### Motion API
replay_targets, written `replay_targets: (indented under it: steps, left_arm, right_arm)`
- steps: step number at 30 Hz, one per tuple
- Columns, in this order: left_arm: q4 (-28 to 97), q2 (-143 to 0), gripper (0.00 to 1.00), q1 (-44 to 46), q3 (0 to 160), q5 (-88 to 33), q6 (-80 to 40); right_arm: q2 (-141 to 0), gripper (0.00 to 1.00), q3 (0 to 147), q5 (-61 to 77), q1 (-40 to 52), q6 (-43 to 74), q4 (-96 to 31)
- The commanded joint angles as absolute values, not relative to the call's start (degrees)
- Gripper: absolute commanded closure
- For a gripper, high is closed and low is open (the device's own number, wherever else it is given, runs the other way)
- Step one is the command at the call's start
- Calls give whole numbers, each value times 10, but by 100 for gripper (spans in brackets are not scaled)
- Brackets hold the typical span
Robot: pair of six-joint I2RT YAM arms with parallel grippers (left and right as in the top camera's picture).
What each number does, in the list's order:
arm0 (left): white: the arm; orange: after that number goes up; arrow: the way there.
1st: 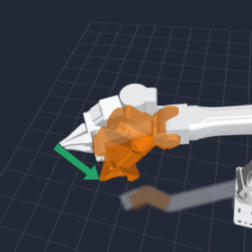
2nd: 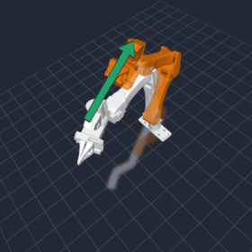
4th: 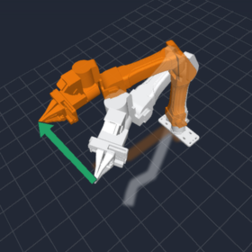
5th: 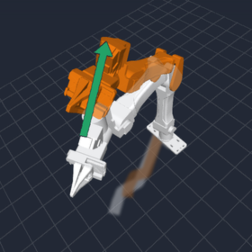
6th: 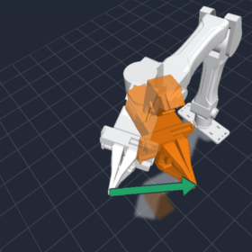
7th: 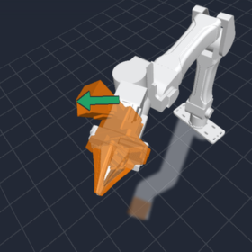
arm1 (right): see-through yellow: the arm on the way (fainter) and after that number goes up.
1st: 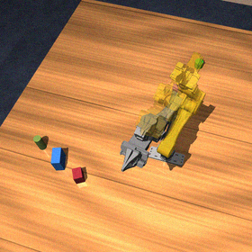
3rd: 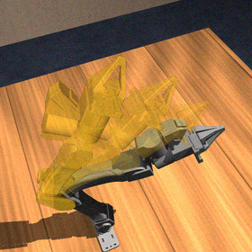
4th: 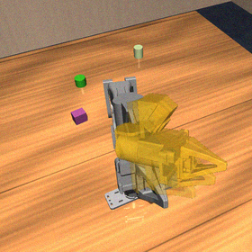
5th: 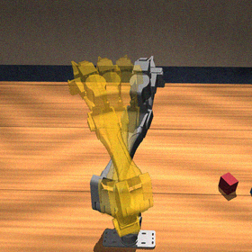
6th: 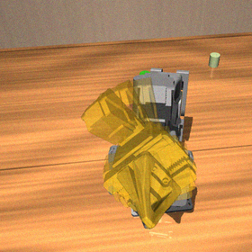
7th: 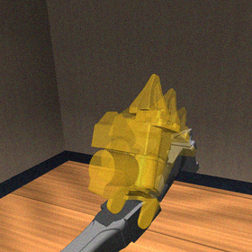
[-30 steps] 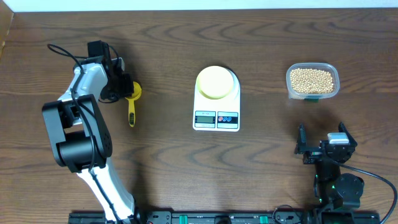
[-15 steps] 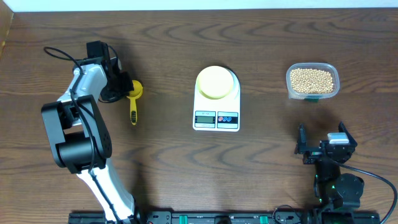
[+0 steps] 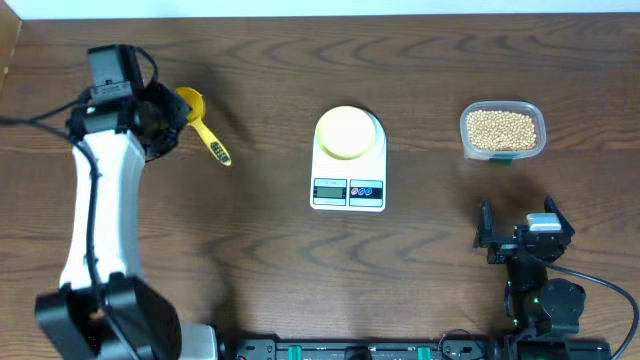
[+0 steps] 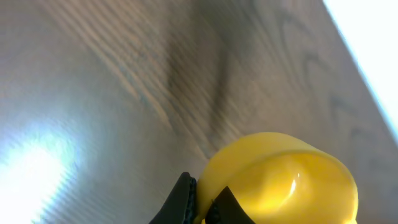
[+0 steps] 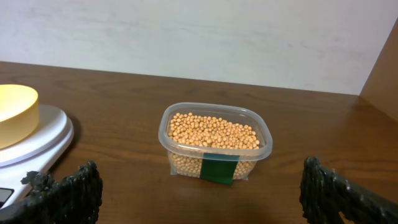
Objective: Scoop item into bowl and weigh 50g on scale
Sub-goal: 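Close left gripper on the yellow scoop and lift it, then carry scoop toward the scale while right gripper reaches toward it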
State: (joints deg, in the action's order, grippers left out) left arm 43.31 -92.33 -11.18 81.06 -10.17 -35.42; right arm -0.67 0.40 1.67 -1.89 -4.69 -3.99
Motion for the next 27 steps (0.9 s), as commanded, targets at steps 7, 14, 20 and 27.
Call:
replay_targets:
  steps: [7, 14, 20, 27]
  left_arm:
    - [441, -901, 92, -86, 814, -97, -462]
    - [446, -901, 92, -83, 814, -93, -457]
    - [453, -901, 92, -82, 814, -94, -457]
    - [459, -901, 92, -71, 813, -93, -458]
  right_arm:
    - [-3, 1, 3, 19, -13, -48, -42]
    - [-3, 1, 3, 19, -13, -48, -42]
    - [-3, 1, 3, 19, -13, -48, -42]
    - [-3, 1, 3, 19, -13, -48, -42]
